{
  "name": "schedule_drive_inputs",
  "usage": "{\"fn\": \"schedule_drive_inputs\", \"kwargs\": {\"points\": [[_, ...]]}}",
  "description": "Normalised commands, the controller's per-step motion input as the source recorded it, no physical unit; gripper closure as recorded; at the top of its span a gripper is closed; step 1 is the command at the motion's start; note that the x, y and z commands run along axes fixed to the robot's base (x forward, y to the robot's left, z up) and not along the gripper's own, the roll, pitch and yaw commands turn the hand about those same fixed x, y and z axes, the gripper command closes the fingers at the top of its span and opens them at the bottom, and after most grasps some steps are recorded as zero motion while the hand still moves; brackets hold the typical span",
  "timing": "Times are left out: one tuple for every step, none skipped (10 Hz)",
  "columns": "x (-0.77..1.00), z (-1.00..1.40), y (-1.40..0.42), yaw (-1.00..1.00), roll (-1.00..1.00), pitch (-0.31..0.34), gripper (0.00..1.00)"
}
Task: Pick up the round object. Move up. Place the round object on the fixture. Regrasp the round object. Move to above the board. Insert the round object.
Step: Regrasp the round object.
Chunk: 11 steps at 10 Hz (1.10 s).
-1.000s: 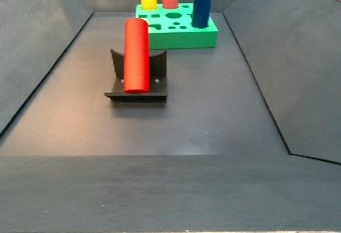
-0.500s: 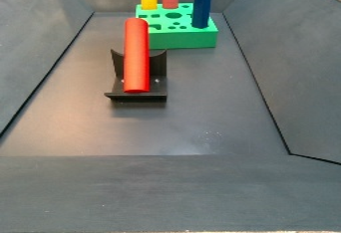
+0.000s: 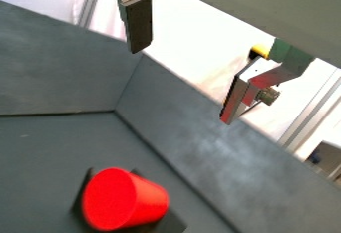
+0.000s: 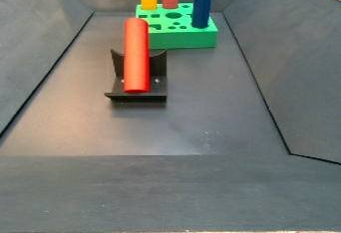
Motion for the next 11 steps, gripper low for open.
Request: {"fn": "schedule_drive_inputs", "kwargs": {"points": [[0.10, -0.01, -0.05, 0.12, 0.90, 0.174, 0.00], [0.10, -0.01, -0.05, 0.16, 0.58, 0.161, 0.00], [0.10, -0.01, -0.05, 0.17, 0.45, 0.151, 0.00], [0.09, 0.00, -0.03, 0.19, 0.26, 0.117, 0.00], [0.03, -1.00, 0.05, 0.22, 0.13, 0.157, 0.00], [0.03, -1.00, 0.05, 0.23, 0.11, 0.126, 0.00], [0.04, -1.00, 0.05, 0.23, 0.10, 0.093, 0.00], [0.06, -1.00, 0.04, 0.22, 0.09, 0.021, 0.00], [0.07, -1.00, 0.04, 0.21, 0.08, -0.023, 0.00], [0.09, -1.00, 0.03, 0.17, 0.08, -0.076, 0.00], [0.09, -1.00, 0.03, 0.15, 0.08, -0.098, 0.00]]}}
